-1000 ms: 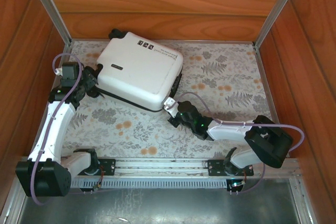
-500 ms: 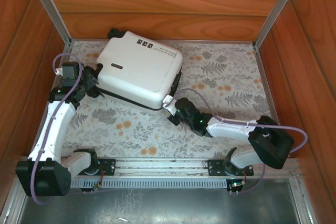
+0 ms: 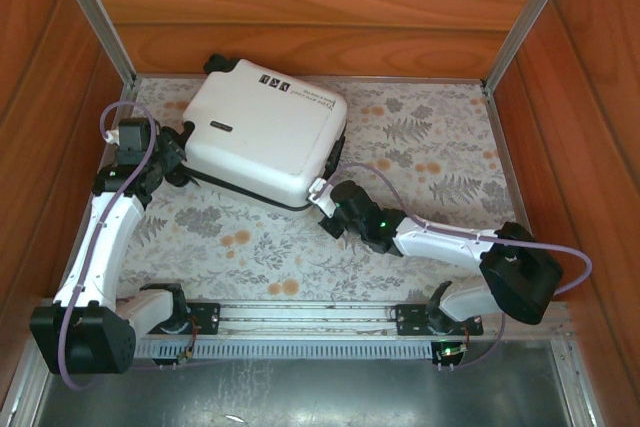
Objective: Pack the luggage
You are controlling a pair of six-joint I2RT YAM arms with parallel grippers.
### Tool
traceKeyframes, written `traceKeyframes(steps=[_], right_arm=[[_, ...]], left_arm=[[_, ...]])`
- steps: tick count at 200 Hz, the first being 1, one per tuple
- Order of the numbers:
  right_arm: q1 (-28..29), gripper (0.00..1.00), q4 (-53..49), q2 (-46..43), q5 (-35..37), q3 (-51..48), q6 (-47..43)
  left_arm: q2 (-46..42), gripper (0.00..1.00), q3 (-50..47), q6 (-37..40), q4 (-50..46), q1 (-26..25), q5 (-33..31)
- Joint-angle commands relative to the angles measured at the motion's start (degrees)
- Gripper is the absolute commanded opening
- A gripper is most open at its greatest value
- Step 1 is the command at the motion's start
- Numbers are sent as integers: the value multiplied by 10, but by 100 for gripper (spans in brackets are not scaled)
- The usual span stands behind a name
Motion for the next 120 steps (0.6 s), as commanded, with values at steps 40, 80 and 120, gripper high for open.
traceKeyframes(steps=[40,80,120], right_arm=[[-23,0,-30,10,28,31,34],[-24,0,-31,19,18,38,33],[-24,0,-31,18,15,34,30]], left_arm=[[39,77,32,-47,-2,4,9],[88,77,60,-104,-3,9,27],[123,77,105,-137,-1,9,11]])
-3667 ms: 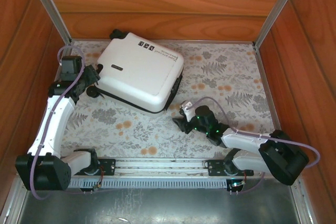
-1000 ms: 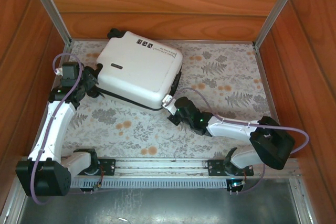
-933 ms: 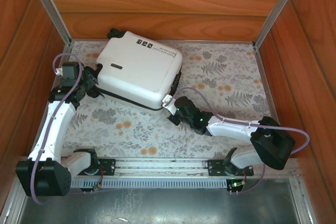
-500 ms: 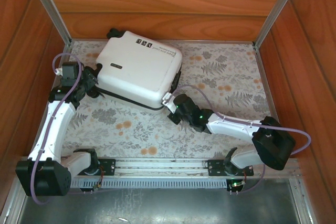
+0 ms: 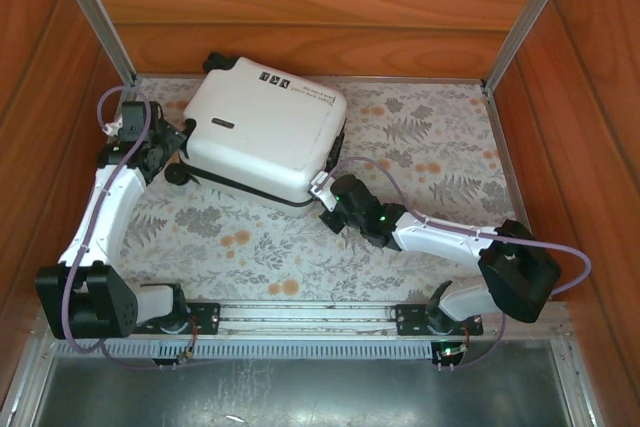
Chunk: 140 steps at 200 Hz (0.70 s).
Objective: Pack the luggage
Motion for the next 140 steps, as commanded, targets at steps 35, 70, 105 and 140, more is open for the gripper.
traceKeyframes(steps=[35,70,105,140], right_arm=[[-7,0,-8,11,17,9,6],[-7,0,-6,13,17,7,6],[-7,0,-1,11,17,1,6],[-7,0,8,2,18,-11,6]], left_arm=[[45,77,58,-52,1,-1,8],[75,76,57,-69,1,-1,18],[112,73,60,-84,7,-1,23],[146,61,77,-84,14,0,45]])
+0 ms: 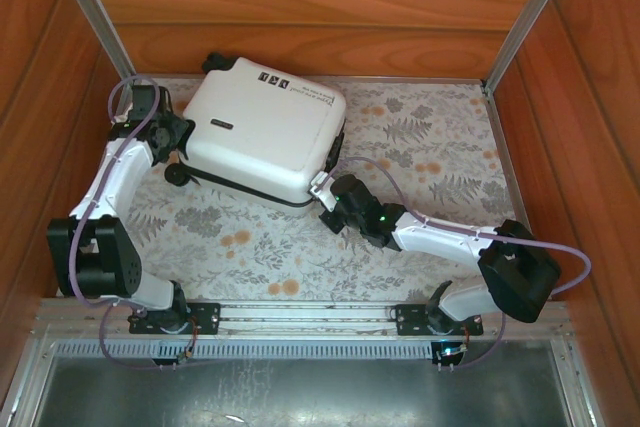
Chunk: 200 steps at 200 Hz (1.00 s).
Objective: Pack the luggage
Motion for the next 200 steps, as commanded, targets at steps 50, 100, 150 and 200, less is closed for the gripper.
traceKeyframes(steps=[50,100,150,200], right_arm=[[-9,0,37,-10,31,-36,-1],[-17,0,58,-13,45,-49,-6],[-25,0,68,-11,95,-50,3],[-60,0,52,-10,99,-39,60]], left_arm=[[40,18,7,10,2,-1,41],[49,0,-7,63,6,6,63],[56,0,-23,113,6,25,76],[62,0,-26,147,7,44,77]])
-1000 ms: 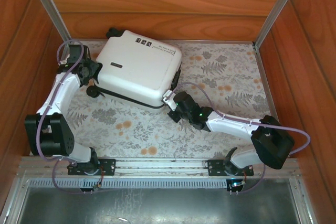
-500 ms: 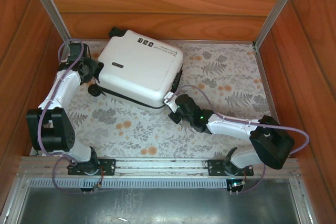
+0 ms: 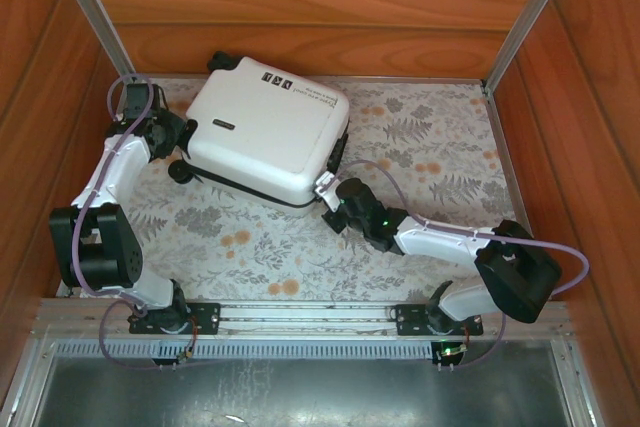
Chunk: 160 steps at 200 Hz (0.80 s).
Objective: Pack the luggage
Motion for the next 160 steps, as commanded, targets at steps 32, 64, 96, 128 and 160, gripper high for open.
traceKeyframes(steps=[32,64,96,128,160], right_arm=[[-65,0,-44,0,80,20,73],[-90,0,-43,11,65,25,96],[-121,0,-20,21,40,21,120],[-136,0,11,31,12,21,121],[-144,0,23,40,10,23,118]], left_arm=[[46,0,-24,122,-31,12,11],[53,0,-22,125,-31,12,16],[50,0,-20,129,-31,12,9],[51,0,-20,131,-31,12,5],[53,0,-20,133,-31,12,3]])
